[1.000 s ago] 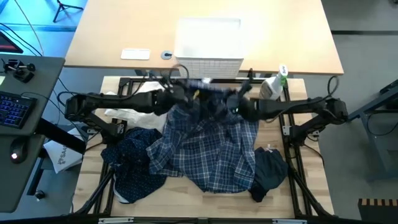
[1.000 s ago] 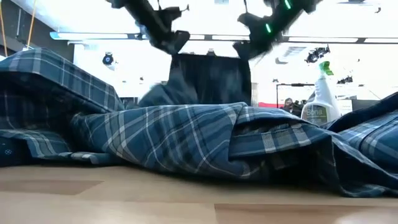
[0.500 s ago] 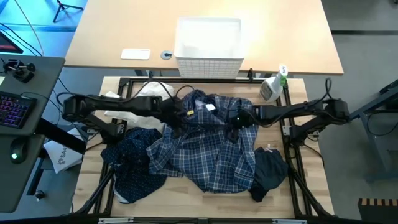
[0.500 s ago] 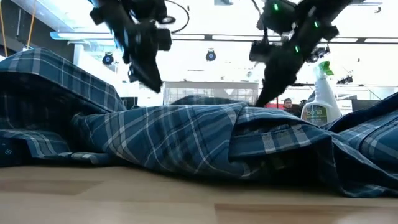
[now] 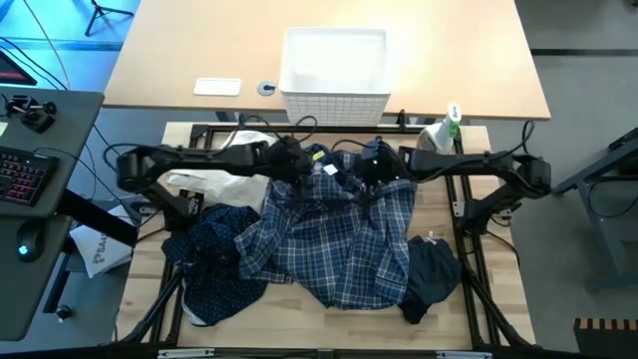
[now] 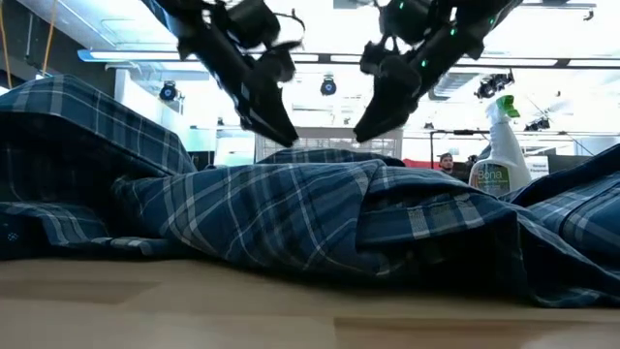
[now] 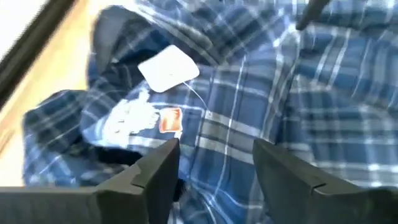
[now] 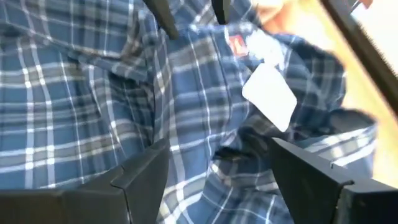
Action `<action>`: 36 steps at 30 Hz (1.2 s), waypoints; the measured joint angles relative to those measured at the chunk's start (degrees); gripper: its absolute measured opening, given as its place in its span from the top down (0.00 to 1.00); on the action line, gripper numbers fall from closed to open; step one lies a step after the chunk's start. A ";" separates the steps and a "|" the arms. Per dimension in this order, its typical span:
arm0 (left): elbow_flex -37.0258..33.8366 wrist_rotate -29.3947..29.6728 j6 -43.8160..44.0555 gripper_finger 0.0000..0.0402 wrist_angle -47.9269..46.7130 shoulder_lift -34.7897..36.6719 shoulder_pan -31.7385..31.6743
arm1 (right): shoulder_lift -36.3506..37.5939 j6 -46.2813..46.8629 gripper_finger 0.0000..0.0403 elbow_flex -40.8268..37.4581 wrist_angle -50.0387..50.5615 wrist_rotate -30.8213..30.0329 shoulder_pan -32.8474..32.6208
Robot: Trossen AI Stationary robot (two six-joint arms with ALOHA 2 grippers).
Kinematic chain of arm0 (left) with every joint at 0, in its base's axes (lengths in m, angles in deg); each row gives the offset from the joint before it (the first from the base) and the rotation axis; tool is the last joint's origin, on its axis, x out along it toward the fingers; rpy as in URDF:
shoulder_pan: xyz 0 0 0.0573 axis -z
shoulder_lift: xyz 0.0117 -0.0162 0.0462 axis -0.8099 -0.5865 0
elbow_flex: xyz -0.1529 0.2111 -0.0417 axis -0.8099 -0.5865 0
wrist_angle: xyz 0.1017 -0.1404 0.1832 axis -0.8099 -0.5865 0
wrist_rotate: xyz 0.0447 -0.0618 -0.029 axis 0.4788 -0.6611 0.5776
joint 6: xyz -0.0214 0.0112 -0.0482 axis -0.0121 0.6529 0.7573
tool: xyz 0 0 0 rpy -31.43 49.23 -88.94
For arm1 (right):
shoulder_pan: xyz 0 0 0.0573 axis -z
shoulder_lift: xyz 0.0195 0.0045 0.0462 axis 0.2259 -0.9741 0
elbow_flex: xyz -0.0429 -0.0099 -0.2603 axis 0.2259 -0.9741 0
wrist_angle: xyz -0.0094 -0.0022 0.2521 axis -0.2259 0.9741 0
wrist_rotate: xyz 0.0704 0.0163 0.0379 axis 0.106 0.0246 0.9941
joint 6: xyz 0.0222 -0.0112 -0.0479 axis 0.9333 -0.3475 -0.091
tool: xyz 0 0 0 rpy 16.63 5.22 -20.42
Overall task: Fold Laundry from Bin
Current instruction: Fold the blue checkered long sleeve
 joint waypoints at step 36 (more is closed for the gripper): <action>26.34 11.33 -25.17 1.00 -30.85 2.46 3.31 | -1.19 -35.62 0.49 13.71 14.25 1.51 8.05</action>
